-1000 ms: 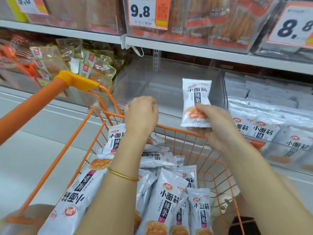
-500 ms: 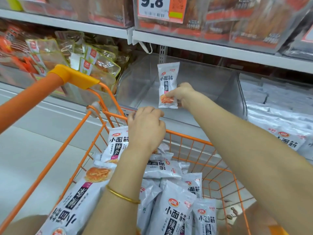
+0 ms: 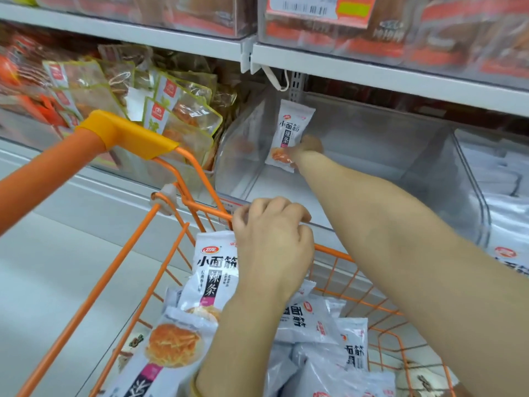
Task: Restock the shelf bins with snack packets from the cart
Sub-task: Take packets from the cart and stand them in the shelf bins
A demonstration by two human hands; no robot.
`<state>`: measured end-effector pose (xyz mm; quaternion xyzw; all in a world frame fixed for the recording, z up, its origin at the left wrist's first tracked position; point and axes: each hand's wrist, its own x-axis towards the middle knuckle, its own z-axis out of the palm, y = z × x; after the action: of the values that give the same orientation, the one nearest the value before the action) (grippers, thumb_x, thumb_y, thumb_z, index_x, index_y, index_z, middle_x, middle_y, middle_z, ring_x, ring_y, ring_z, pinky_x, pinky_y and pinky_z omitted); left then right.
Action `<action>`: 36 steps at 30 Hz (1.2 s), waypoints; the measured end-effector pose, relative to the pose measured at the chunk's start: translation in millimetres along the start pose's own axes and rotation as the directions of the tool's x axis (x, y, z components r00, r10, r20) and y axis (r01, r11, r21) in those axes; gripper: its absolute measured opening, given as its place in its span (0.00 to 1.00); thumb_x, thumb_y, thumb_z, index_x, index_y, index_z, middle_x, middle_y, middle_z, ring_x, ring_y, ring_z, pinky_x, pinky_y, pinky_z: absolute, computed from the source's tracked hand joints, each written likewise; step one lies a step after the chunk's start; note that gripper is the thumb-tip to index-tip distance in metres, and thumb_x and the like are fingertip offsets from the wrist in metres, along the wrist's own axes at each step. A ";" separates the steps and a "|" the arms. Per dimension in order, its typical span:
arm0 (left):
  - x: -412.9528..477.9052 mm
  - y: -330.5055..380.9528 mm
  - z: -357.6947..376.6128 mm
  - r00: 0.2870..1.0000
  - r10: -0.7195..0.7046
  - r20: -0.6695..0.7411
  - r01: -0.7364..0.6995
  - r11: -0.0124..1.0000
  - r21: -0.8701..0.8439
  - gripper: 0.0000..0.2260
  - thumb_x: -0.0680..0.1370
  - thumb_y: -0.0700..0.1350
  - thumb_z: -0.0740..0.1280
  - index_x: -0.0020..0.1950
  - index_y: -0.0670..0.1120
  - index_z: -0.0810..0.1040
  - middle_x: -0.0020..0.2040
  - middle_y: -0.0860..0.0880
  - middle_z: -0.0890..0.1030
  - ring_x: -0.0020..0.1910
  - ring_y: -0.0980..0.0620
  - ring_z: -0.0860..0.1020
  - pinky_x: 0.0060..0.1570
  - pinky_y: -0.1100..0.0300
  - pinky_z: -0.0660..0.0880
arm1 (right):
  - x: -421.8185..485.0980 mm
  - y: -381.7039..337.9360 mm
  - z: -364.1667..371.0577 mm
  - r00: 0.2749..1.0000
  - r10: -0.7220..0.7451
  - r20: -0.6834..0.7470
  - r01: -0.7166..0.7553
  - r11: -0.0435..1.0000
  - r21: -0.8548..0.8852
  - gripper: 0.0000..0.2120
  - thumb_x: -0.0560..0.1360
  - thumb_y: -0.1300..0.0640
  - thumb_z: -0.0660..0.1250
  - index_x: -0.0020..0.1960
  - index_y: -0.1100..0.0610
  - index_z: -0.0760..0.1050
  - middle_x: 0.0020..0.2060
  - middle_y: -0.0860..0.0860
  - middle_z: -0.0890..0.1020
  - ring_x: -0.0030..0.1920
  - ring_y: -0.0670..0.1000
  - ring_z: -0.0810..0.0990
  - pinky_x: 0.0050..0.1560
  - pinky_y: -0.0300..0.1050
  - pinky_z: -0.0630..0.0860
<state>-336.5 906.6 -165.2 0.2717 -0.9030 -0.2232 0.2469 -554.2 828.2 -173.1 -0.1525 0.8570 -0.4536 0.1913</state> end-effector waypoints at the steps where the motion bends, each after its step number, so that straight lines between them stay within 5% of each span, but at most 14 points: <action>1: 0.2 -0.4 -0.2 1.000 0.002 -0.006 -0.002 1.000 -0.004 0.25 0.68 0.50 0.44 0.48 0.54 0.80 0.50 0.58 0.77 0.57 0.56 0.67 0.60 0.58 0.51 | 1.0 -1.1 1.0 1.000 -0.016 -0.013 0.016 1.000 -0.013 0.20 0.70 0.57 0.74 0.59 0.59 0.73 0.49 0.53 0.80 0.47 0.52 0.78 0.40 0.40 0.75; 4: -0.3 -2.8 -0.7 1.000 0.013 -0.003 -0.013 1.000 -0.015 0.26 0.67 0.51 0.43 0.47 0.55 0.80 0.49 0.58 0.77 0.56 0.56 0.67 0.61 0.58 0.50 | 11.1 -2.0 3.4 0.997 -0.047 -0.058 0.044 0.998 -0.049 0.10 0.74 0.60 0.69 0.53 0.60 0.72 0.45 0.54 0.78 0.48 0.51 0.77 0.32 0.36 0.68; 7: 0.3 -4.9 -1.9 1.000 0.028 0.006 -0.027 0.999 -0.022 0.27 0.67 0.51 0.43 0.48 0.55 0.80 0.50 0.59 0.77 0.56 0.56 0.67 0.61 0.59 0.50 | 12.5 -4.0 6.7 0.992 -0.068 -0.109 0.055 0.992 -0.115 0.15 0.74 0.59 0.69 0.58 0.65 0.73 0.59 0.59 0.78 0.59 0.55 0.77 0.49 0.41 0.70; 13: 1.9 -4.2 -10.0 0.997 0.012 0.073 -0.007 0.998 -0.066 0.23 0.70 0.48 0.47 0.54 0.55 0.79 0.54 0.60 0.78 0.59 0.61 0.66 0.61 0.62 0.50 | 7.4 -1.6 -1.4 0.996 -0.042 -0.076 0.030 0.986 -0.163 0.30 0.71 0.54 0.73 0.66 0.64 0.67 0.64 0.55 0.75 0.64 0.54 0.74 0.55 0.41 0.71; 16: 4.4 -0.4 -18.6 0.998 -0.003 0.060 0.011 0.993 -0.121 0.23 0.69 0.46 0.50 0.56 0.54 0.79 0.56 0.58 0.78 0.61 0.59 0.67 0.62 0.62 0.53 | -17.3 -8.3 -18.9 0.998 -0.065 -0.023 0.059 0.978 -0.198 0.26 0.71 0.57 0.73 0.64 0.63 0.69 0.55 0.55 0.78 0.59 0.55 0.77 0.54 0.43 0.73; 19: 10.4 -4.5 -30.1 0.999 -0.038 -0.038 0.029 0.972 -0.231 0.22 0.68 0.43 0.53 0.54 0.49 0.81 0.55 0.51 0.80 0.59 0.49 0.72 0.63 0.51 0.66 | -77.0 -17.3 -48.4 0.968 -0.231 0.096 0.244 0.959 -0.145 0.16 0.73 0.62 0.70 0.58 0.64 0.72 0.43 0.53 0.74 0.46 0.54 0.78 0.51 0.50 0.79; 21: 13.7 -10.9 -41.5 0.988 -0.099 -0.117 0.066 0.963 -0.261 0.19 0.70 0.39 0.54 0.53 0.48 0.81 0.52 0.48 0.81 0.54 0.44 0.76 0.55 0.49 0.72 | -126.2 -16.1 -67.3 0.922 -0.358 0.148 0.376 0.918 -0.123 0.04 0.74 0.66 0.67 0.48 0.60 0.75 0.41 0.54 0.77 0.40 0.54 0.80 0.42 0.51 0.82; 24: 14.5 -18.1 -54.6 0.965 -0.200 -0.172 0.143 0.945 -0.295 0.18 0.73 0.32 0.56 0.52 0.47 0.81 0.48 0.48 0.80 0.46 0.46 0.76 0.47 0.56 0.72 | -194.6 -5.0 -80.0 0.848 -0.448 0.282 0.491 0.865 -0.101 0.08 0.73 0.67 0.67 0.39 0.56 0.75 0.31 0.51 0.78 0.34 0.51 0.81 0.34 0.46 0.80; 27: 12.2 -17.6 -60.3 0.955 -0.223 -0.197 0.153 0.936 -0.318 0.18 0.73 0.31 0.55 0.52 0.46 0.80 0.46 0.52 0.77 0.43 0.49 0.74 0.43 0.59 0.70 | -229.4 11.9 -71.3 0.769 -0.482 0.419 0.623 0.712 -0.325 0.02 0.72 0.59 0.70 0.44 0.56 0.79 0.33 0.47 0.78 0.36 0.49 0.79 0.38 0.42 0.76; 30: 10.2 -15.9 -60.6 0.958 -0.219 -0.184 0.155 0.939 -0.307 0.18 0.73 0.32 0.55 0.52 0.47 0.79 0.48 0.52 0.77 0.46 0.53 0.73 0.45 0.62 0.69 | -238.2 29.8 -53.7 0.763 -0.469 0.446 0.647 0.549 -0.530 0.13 0.72 0.49 0.69 0.52 0.55 0.77 0.44 0.51 0.80 0.46 0.54 0.78 0.44 0.47 0.75; 32: 8.9 -13.3 -61.9 0.964 -0.194 -0.181 0.129 0.939 -0.318 0.16 0.73 0.33 0.57 0.52 0.47 0.80 0.49 0.51 0.77 0.47 0.54 0.73 0.47 0.62 0.70 | -240.4 37.7 -45.1 0.755 -0.512 0.411 0.645 0.462 -0.609 0.12 0.72 0.49 0.68 0.51 0.55 0.75 0.47 0.52 0.78 0.49 0.56 0.77 0.40 0.46 0.72; 36: 7.7 -7.8 -65.6 0.976 -0.148 -0.159 0.079 0.923 -0.378 0.10 0.76 0.39 0.60 0.50 0.47 0.80 0.43 0.55 0.77 0.42 0.57 0.75 0.46 0.64 0.72 | -239.4 34.3 -56.3 0.737 -0.576 0.353 0.665 0.526 -0.530 0.04 0.73 0.56 0.65 0.41 0.56 0.72 0.43 0.52 0.74 0.48 0.57 0.75 0.45 0.51 0.74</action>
<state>-301.9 878.5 -115.8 0.2920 -0.8008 -0.3768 0.3626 -372.7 991.4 -127.4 -0.5319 0.8298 -0.1686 0.0119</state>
